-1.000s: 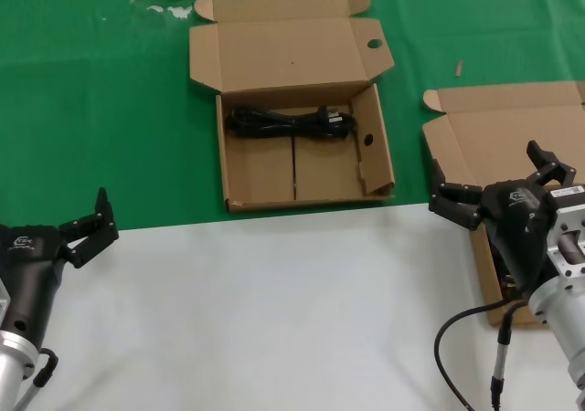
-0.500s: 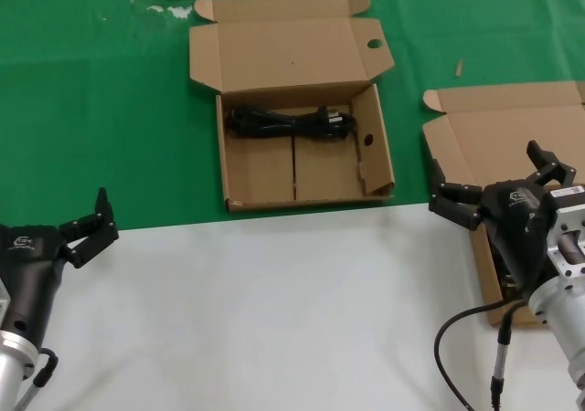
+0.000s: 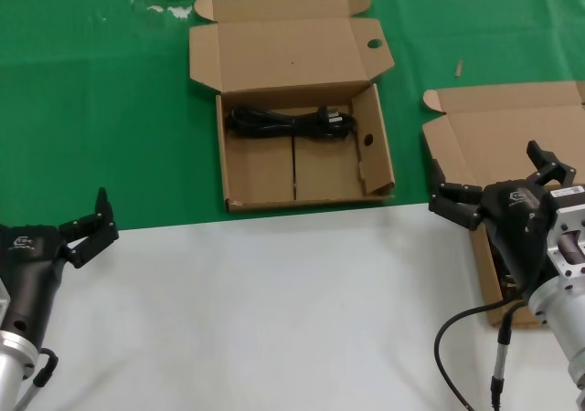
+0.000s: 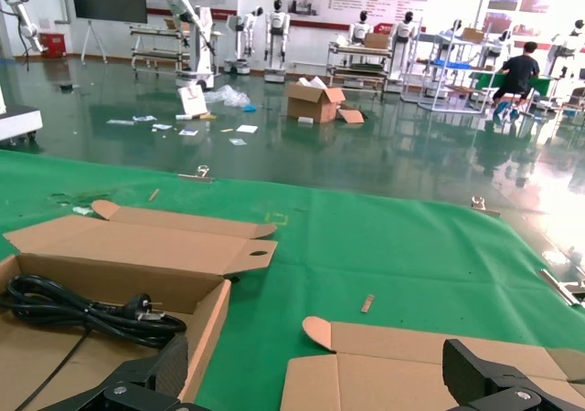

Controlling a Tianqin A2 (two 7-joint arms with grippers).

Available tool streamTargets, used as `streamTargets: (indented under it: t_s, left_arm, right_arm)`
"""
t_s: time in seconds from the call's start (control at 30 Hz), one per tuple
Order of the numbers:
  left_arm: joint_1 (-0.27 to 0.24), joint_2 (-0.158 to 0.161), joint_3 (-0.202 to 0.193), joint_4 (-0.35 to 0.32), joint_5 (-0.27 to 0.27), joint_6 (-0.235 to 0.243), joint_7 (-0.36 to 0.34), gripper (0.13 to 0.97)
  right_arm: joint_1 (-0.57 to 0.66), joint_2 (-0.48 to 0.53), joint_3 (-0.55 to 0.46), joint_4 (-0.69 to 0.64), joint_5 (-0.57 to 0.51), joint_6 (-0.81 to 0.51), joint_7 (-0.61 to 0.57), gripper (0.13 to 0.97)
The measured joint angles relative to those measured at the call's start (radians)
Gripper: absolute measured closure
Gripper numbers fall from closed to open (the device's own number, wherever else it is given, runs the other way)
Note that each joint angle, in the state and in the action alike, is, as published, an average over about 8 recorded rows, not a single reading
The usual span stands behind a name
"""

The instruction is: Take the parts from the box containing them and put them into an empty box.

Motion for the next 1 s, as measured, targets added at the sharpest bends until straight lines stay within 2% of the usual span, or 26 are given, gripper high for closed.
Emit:
streamTargets:
  t_s: [1.0]
  left_arm:
    - [0.0,0.0,0.0,0.0,0.0,0.0,0.0,0.132]
  right_arm:
    - [0.0,0.0,0.0,0.0,0.0,0.0,0.0,0.129]
